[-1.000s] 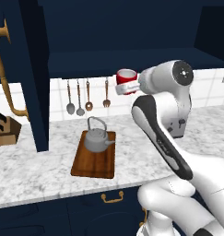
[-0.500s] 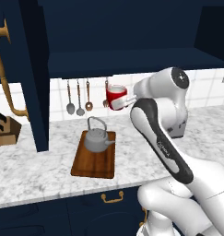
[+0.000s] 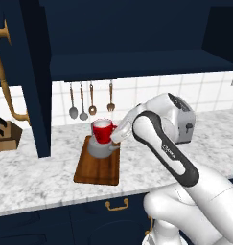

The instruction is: Pick the kettle from the counter and place it on the tray. Then pick the mug from the cabinet and place it on the tray. Then close the cabinet doors.

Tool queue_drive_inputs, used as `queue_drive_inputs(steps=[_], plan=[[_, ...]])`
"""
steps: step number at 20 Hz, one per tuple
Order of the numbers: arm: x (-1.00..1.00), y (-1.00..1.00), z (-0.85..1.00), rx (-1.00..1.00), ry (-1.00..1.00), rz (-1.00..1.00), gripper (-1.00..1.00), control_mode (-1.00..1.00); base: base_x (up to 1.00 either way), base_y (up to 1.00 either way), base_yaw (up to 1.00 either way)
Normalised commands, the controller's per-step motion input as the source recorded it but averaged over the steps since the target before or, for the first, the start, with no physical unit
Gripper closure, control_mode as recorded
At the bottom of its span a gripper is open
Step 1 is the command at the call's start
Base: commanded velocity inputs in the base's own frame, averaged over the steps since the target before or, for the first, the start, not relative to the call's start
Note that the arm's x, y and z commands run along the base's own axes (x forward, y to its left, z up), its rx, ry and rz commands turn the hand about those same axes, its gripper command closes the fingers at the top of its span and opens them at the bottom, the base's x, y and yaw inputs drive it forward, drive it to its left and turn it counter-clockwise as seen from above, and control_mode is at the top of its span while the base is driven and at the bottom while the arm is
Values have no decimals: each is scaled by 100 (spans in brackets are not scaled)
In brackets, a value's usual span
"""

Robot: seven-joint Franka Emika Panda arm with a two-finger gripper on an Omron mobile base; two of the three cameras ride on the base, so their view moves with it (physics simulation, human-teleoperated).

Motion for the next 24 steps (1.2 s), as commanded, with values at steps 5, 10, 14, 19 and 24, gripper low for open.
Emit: queue_drive_inputs(steps=[5,10,14,19,24], plan=[[29,33,-99,-3,3,9,100,-100,0,0,0],[35,4,-99,-1,5,4,100,-100,0,0,0],[39,0,-72,7,10,5,100,-100,0,0,0],[54,3,-34,12,0,0,100,-100,0,0,0],[33,4,-34,4,0,0,100,-100,0,0,0]])
